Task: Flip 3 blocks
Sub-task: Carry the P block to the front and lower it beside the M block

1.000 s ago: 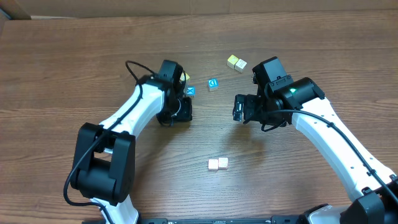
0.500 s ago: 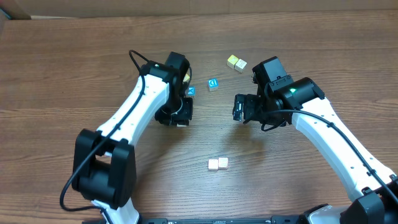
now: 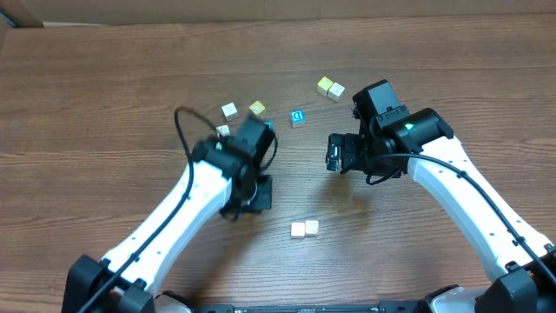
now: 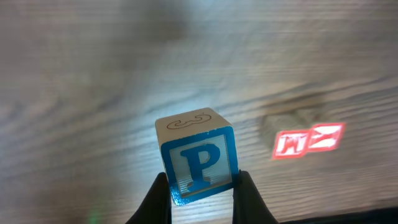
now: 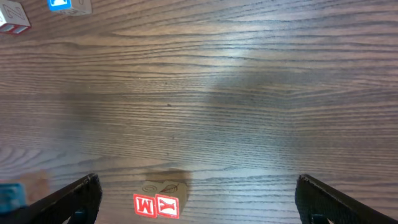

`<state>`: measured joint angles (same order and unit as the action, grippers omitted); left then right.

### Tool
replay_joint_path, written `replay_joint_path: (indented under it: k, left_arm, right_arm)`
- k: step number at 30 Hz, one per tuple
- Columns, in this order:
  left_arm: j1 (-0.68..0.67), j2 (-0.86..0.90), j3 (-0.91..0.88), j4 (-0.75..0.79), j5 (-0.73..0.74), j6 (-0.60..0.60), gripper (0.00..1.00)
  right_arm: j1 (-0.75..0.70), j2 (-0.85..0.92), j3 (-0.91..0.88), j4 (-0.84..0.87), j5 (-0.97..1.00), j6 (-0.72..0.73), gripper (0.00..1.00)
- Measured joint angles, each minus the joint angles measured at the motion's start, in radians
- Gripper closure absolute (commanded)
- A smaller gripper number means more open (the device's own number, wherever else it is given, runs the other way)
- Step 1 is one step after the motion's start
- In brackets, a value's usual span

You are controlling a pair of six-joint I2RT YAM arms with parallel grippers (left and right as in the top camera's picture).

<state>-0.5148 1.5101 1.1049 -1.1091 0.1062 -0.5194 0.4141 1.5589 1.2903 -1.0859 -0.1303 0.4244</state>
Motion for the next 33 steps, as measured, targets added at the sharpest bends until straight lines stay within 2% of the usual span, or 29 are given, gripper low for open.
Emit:
replay_joint_path:
  k: [7, 12, 21, 33]
  left_arm:
    - [-0.07, -0.094, -0.276, 0.232, 0.075, -0.142, 0.96]
    - [-0.14, -0.097, -0.362, 0.348, 0.104, -0.209, 0.96]
    - [-0.166, -0.097, -0.38, 0.4, 0.1, -0.259, 0.96]
    - [-0.166, -0.097, -0.383, 0.47, 0.091, -0.256, 0.96]
  right_arm:
    - [0.0, 0.0, 0.0, -0.003, 0.0, -0.002, 0.0]
    - [0.0, 0.0, 0.0, -0.003, 0.0, -0.002, 0.0]
    - [0.0, 0.0, 0.0, -0.007, 0.0, -0.002, 0.0]
    - [0.0, 0.0, 0.0, -0.007, 0.0, -0.003, 0.0]
